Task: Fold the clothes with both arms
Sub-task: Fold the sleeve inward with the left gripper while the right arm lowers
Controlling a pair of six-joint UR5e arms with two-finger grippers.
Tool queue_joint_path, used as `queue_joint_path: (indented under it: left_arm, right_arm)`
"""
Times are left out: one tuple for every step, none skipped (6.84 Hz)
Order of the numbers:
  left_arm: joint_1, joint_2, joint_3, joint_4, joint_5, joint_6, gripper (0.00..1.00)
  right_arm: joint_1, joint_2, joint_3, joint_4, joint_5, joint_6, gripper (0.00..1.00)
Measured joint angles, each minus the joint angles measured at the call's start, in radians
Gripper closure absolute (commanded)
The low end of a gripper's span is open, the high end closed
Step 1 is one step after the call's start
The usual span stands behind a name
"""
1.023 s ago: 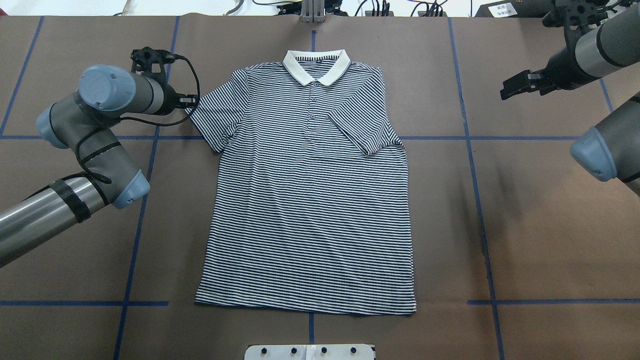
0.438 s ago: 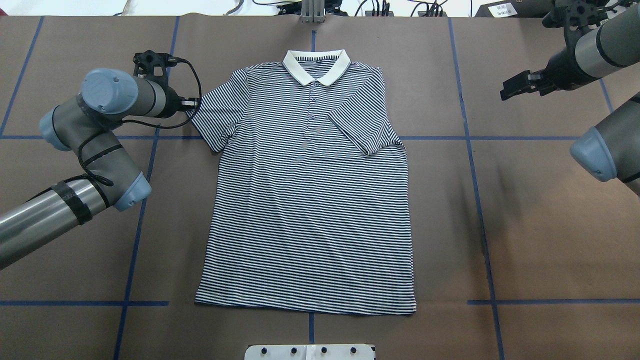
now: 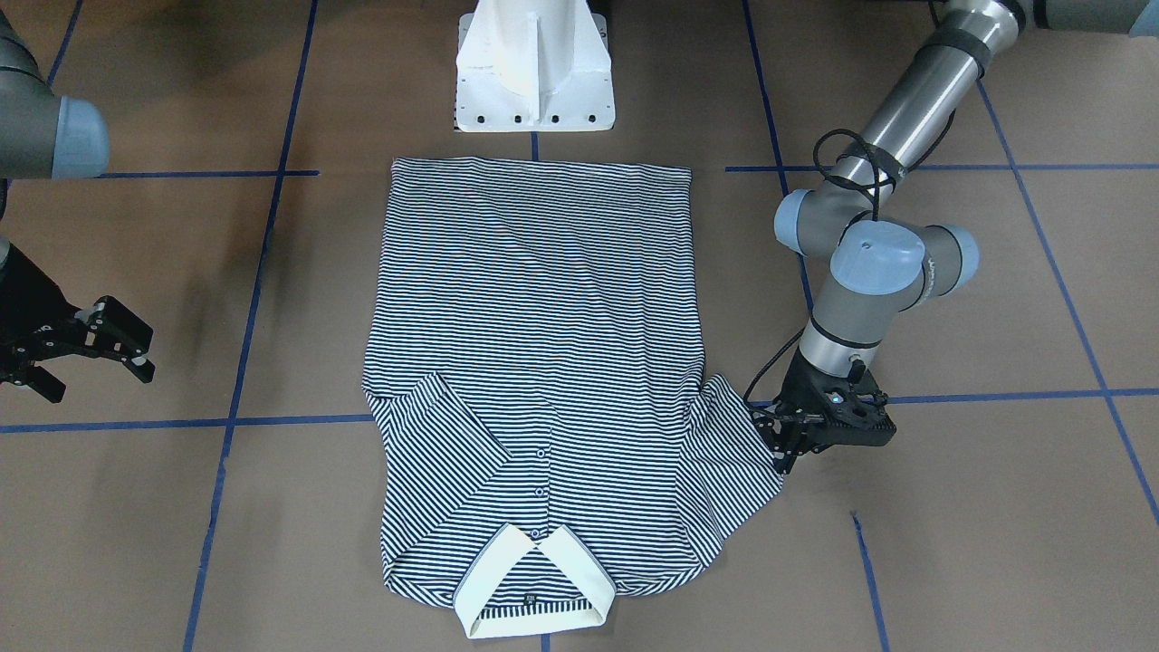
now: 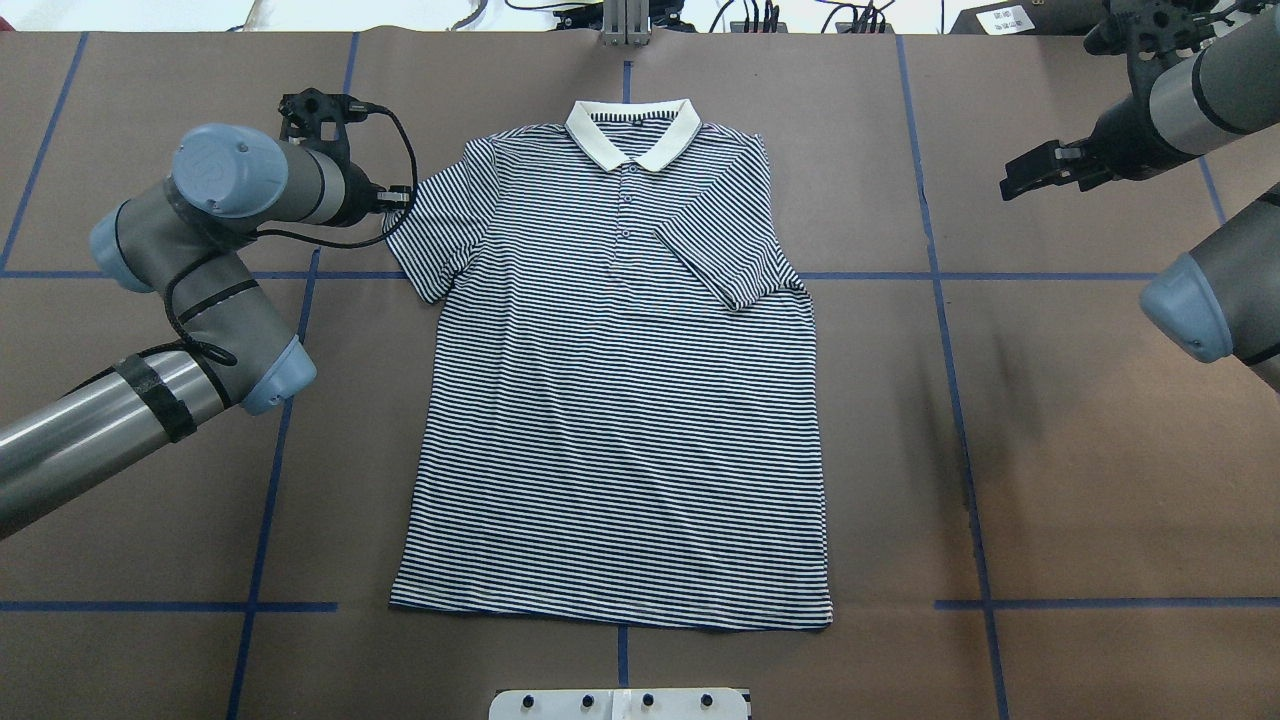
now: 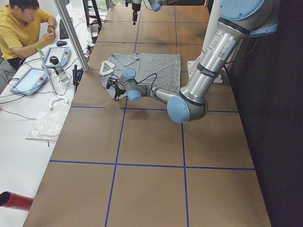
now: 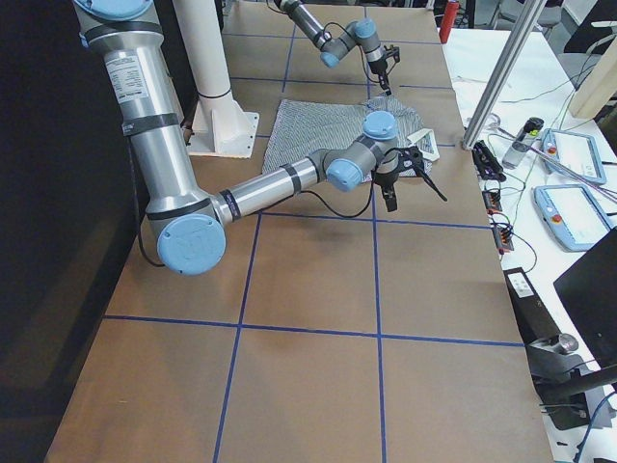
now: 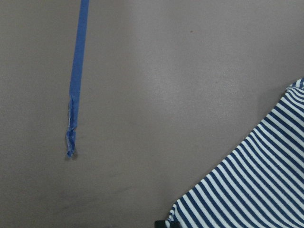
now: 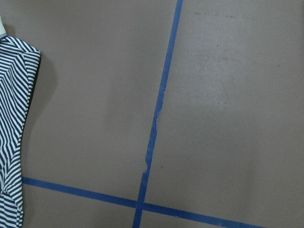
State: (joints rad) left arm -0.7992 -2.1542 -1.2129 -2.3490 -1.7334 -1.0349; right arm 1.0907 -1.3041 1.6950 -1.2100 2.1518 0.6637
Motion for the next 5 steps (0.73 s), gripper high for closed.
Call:
queue_joint_path:
  left_arm:
    - [0.005, -0.029, -0.033, 0.068, -0.002, -0.034, 1.0]
    - [0.024, -0.076, -0.059, 0.162, -0.003, -0.093, 1.0]
    - [0.054, -0.134, -0.067, 0.247, -0.001, -0.151, 1.0]
    - [0.086, -0.19, -0.062, 0.316, 0.002, -0.2, 1.0]
    - [0.11, -0.238, -0.04, 0.358, 0.004, -0.233, 1.0]
  right_arm:
    - [0.0, 0.0, 0.0, 0.001, -0.001, 0.0, 0.0]
    - [0.0, -0.001, 0.0, 0.001, -0.001, 0.0, 0.0]
    - [0.0, -0.001, 0.0, 0.0, -0.002, 0.001, 0.0]
    - [0.0, -0.001, -0.001, 0.0, -0.002, 0.001, 0.0]
    - [0.0, -0.001, -0.003, 0.0, -0.003, 0.0, 0.0]
